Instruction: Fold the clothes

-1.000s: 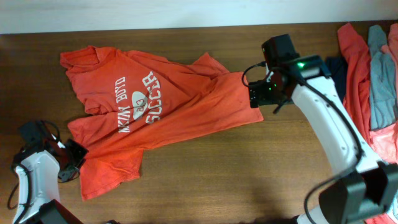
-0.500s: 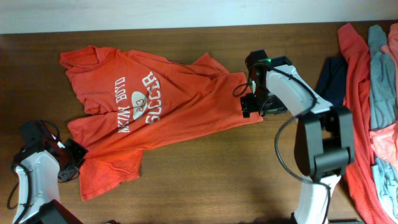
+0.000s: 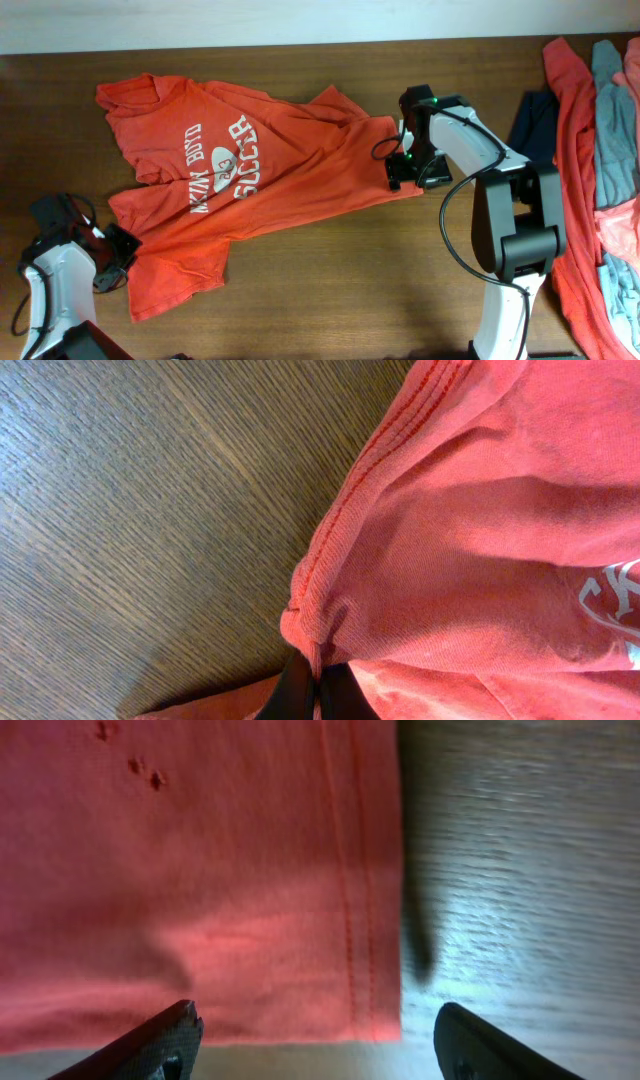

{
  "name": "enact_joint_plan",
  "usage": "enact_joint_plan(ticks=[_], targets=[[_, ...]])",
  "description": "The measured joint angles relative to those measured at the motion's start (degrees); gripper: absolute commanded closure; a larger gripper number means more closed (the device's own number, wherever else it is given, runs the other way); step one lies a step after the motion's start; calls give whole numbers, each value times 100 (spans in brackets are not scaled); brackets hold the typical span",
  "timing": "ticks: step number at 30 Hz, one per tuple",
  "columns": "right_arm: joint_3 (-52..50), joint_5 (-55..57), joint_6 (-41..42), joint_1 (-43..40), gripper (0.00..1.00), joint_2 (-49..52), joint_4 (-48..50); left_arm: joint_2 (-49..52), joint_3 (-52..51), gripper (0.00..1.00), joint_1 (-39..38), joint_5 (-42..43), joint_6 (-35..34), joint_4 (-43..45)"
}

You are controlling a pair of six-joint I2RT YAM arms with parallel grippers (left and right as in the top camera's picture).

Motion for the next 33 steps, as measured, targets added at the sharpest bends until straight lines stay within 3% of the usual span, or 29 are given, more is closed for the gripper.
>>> enact_joint_plan(ticks=[3,5,11,24,33], targets=[[-236,15,-2,2,23,-22,188,0,0,100,0,0,0,0],[-323,33,2,2,31,-70,289,0,0,100,0,0,0,2],[-452,63,-33,-2,96,-142,444,0,0,100,0,2,0,2],[-398,-79,-52,-2,96,-455,-81,-2,212,100,-85,219,173,-415],[527,162,-52,-2,96,-3248,-520,-778,1851,100,-706,616,566,-1290]])
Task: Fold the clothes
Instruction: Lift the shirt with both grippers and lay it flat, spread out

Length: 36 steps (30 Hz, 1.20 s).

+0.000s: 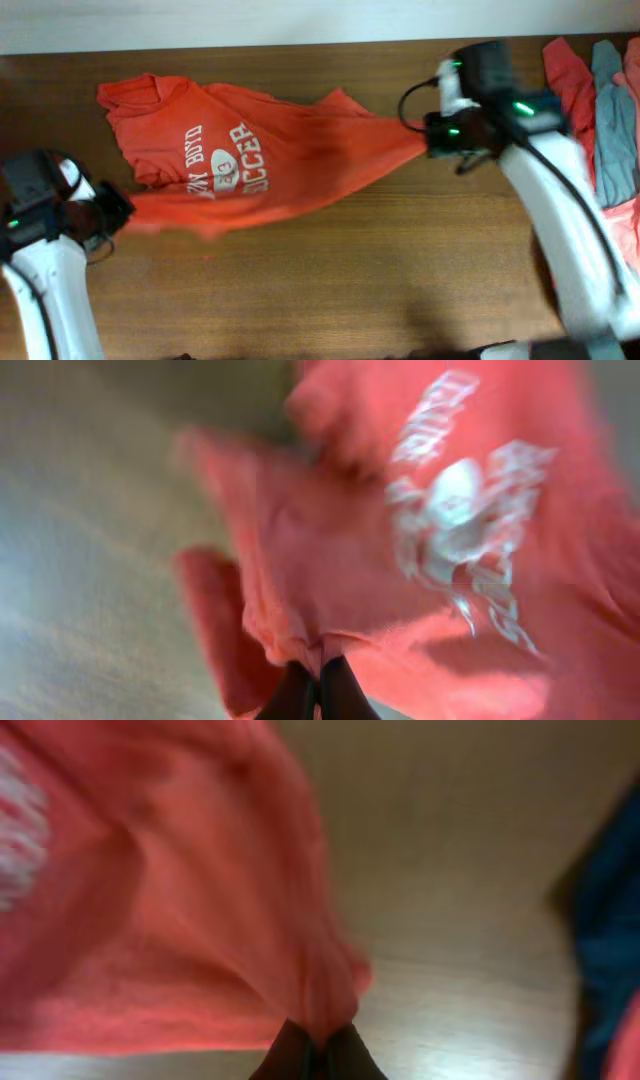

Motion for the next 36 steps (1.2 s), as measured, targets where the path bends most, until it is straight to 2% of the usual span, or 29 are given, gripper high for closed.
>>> enact_joint_plan(ticks=[3,10,20,24,28,33,36], targets=[[131,31,0,0,96,-975,-81,-485,662,100,-68,90,57,-350],[476,170,0,0,96,-2463,-125,-1386,1956,100,-68,387,96,-612],[1255,776,-20,0,96,-3403,-144,-1661,3401,100,-144,750,127,-946],[1274,901,-24,0,96,-3257,-216,-1631,3445,100,-297,765,269,-1027],[1274,944,-81,0,96,-2686,-295,-1316,3447,100,-490,765,334,-1071],[1272,984,-105,-2,96,-1344,-315,-315,3451,100,-789,765,378,-852],[1268,981,-107,-61,96,-411,48,487,3456,100,-1091,748,420,-192]])
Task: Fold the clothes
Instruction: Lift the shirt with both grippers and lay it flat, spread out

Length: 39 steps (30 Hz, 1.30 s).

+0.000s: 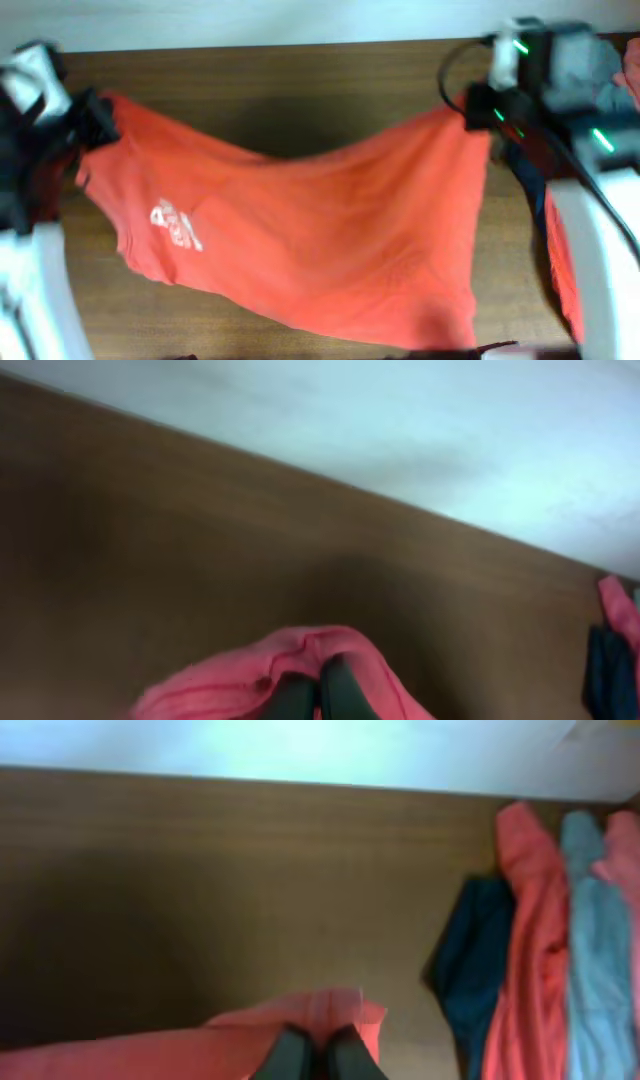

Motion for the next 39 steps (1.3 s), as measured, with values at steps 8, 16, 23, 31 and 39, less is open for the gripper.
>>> enact_joint_plan(ticks=[8,16,23,31,39], targets=[[310,0,22,-562,96,1985,1036,2286,544,100,-374,-7,76,1956],[2533,-2,68,-839,96,1812,680,2859,3477,100,-22,20,55,1759],[2763,136,63,-852,96,1574,-702,2299,4190,100,-136,85,199,-662],[2048,352,37,-872,96,2282,-1926,3071,3095,100,-599,-424,605,-3150],[57,367,22,-872,96,2321,-2039,3373,905,100,-645,-916,857,-3388]])
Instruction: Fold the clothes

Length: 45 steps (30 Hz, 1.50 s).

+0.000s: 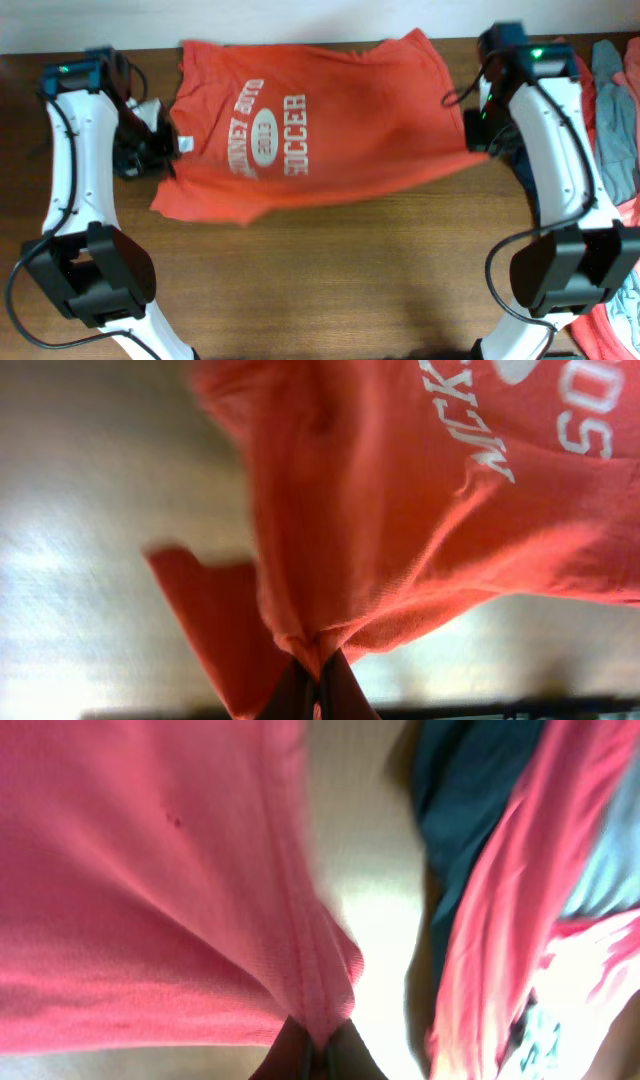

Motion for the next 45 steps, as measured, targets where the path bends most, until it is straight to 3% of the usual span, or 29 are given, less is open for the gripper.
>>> enact_joint_plan(ticks=[10,22,32,39,45], targets=[[-1895,-2,50,-2,96,11,195,0,-1547,100,0,-151,105,-192],[-2398,-9,240,-4,96,9,199,-79,-2299,100,0,-662,-140,-59],[-2868,-144,372,-4,96,-651,225,-1453,-2959,100,0,-680,-254,190],[-3348,-387,415,-4,96,-1147,313,-1808,-3289,100,0,-680,-332,232],[-3458,-485,426,-4,96,-1163,1464,-1816,-3333,100,0,-568,-358,1423]])
